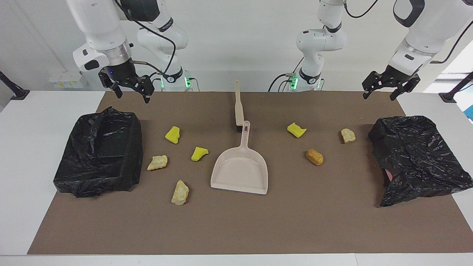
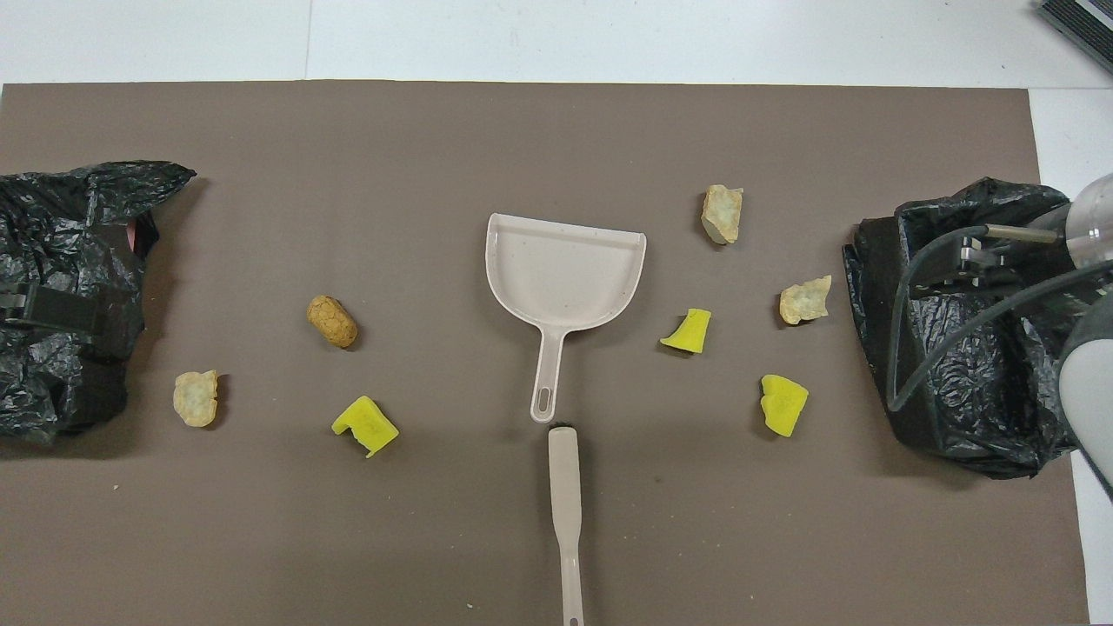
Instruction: Sweep and dump trash in bin
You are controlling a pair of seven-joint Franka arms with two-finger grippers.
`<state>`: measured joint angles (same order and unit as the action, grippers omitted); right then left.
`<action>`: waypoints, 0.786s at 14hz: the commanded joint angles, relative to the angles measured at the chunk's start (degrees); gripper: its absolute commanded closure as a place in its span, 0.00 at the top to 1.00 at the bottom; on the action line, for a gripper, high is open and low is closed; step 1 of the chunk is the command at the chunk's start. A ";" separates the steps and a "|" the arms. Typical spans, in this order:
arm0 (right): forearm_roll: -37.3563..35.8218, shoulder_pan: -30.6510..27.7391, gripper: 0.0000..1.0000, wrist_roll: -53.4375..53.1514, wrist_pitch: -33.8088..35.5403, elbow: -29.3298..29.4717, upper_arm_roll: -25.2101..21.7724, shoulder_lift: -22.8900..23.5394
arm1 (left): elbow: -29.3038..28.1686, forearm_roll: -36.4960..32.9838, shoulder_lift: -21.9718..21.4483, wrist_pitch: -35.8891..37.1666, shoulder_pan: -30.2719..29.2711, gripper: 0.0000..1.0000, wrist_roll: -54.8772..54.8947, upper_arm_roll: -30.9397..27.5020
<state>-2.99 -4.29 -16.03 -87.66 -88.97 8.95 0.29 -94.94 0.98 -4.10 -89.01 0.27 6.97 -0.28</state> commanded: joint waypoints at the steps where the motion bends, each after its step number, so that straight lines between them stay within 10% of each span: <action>1: 1.15 -0.63 1.00 1.35 -1.28 -0.85 0.27 -0.47 | -1.83 -0.89 -1.52 -0.81 0.35 1.00 0.67 0.02; 11: 1.06 -1.24 1.00 1.53 -1.11 -0.94 0.10 -0.47 | -4.02 -0.89 -2.93 -0.29 6.31 1.00 0.14 0.10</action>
<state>-2.98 -4.30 -16.03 -87.70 -88.99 8.89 0.29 -96.03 0.98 -4.58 -89.00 4.13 7.02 0.40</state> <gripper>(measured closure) 0.000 0.000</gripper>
